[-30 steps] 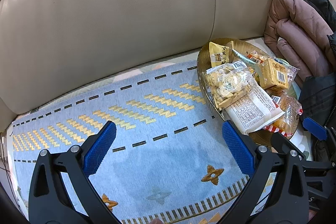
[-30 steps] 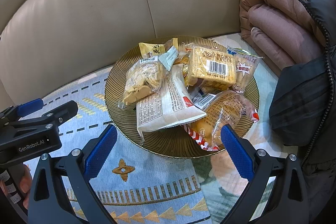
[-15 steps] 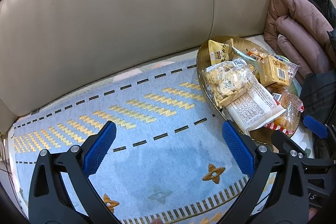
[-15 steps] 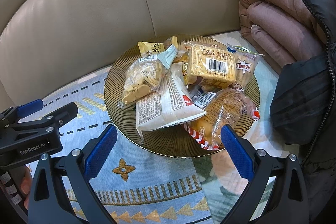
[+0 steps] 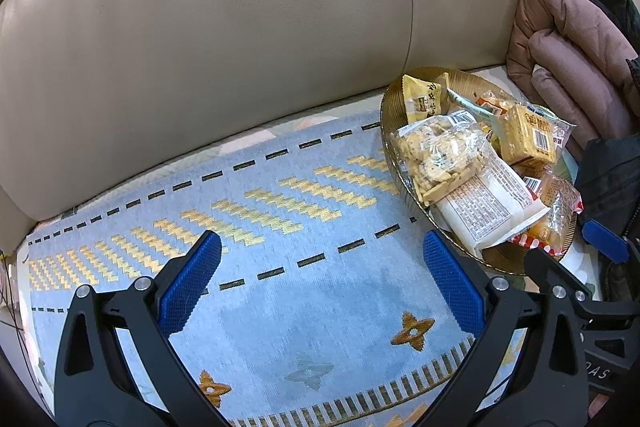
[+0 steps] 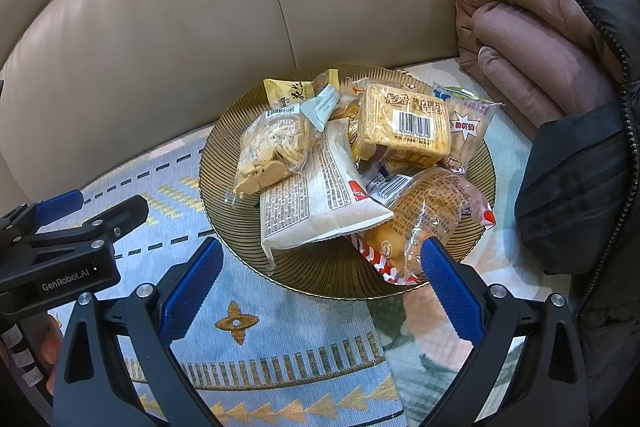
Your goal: Organize snacks
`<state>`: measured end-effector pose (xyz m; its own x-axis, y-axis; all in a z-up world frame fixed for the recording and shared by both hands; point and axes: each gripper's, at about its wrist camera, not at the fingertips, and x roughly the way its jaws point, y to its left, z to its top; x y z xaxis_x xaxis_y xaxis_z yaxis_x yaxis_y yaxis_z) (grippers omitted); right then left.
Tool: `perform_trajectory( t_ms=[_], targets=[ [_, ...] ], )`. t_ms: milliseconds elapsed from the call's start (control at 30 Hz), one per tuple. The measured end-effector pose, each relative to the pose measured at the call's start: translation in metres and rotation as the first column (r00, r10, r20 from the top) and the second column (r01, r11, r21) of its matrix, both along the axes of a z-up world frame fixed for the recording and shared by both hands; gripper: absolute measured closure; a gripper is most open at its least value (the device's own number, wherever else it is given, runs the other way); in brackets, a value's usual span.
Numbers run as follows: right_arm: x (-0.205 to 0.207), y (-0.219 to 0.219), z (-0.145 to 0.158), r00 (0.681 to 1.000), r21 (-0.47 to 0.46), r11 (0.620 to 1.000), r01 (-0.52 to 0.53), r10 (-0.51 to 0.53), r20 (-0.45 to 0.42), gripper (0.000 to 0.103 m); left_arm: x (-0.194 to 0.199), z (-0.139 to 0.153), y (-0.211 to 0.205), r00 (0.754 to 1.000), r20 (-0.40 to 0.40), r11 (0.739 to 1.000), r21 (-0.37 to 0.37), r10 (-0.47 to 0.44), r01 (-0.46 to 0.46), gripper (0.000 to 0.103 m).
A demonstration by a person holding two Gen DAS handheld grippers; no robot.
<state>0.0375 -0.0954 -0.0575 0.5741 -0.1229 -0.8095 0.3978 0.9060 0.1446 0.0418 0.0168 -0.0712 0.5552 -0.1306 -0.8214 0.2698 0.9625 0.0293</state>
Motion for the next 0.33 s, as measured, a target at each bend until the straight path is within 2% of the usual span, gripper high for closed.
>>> perform_trajectory(
  t_ms=[233,333],
  targets=[
    [-0.001,0.002,0.002,1.0,0.008,1.0,0.0,0.0,0.012,0.005,0.0,0.002,-0.001,1.0,0.002,1.0,0.012,-0.014,0.014,0.003],
    [-0.005,0.006,0.01,0.997,0.048,0.999,0.001,-0.004,0.075,0.005,-0.003,0.009,0.009,1.0,0.022,0.999,-0.032,-0.013,0.014,0.003]
  ],
)
